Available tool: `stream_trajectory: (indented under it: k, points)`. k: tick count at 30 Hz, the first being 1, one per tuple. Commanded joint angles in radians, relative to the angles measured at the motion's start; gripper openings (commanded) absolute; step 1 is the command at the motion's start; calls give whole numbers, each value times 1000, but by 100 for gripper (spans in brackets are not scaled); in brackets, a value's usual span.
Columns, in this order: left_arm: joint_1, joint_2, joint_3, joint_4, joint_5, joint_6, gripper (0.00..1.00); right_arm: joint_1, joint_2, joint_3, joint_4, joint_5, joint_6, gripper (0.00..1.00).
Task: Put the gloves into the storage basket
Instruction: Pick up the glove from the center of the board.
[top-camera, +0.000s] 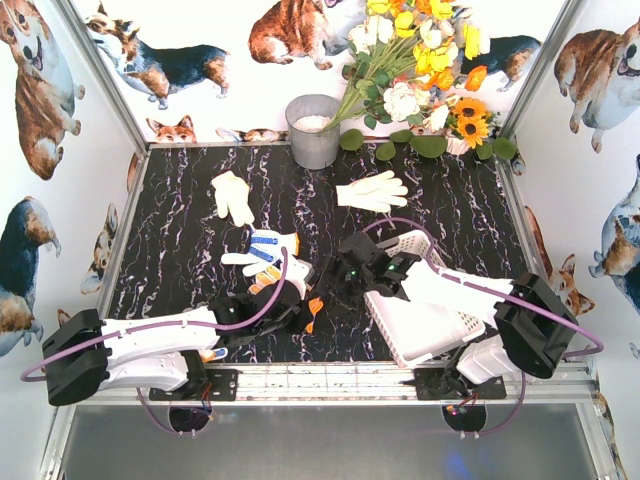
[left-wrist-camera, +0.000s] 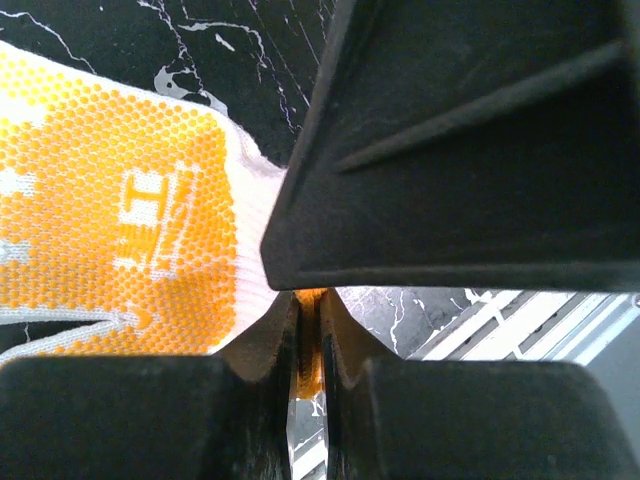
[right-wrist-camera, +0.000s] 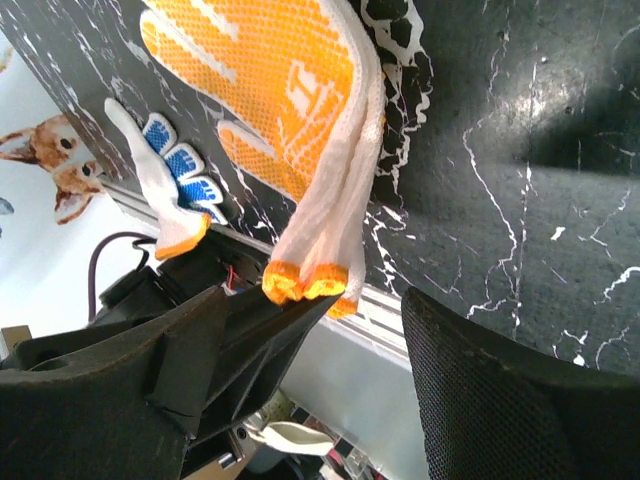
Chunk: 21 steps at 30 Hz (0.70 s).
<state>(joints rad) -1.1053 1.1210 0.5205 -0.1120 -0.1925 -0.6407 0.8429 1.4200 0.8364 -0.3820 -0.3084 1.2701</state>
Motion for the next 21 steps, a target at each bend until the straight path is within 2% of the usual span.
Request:
stream_trajectory:
  k: [1,13,15,21]
  points:
    - [8,3,30,43,20,-7,0,21,-6,-7,100,59,29,72]
    - [9,-2,35,41,11,-11,0,71,81,-16,155,105,51,65]
    - [10,0,38,40,14,-9,0,75,91,-18,163,106,52,58]
    - [11,-6,39,45,21,-4,0,86,123,-5,171,105,43,49]
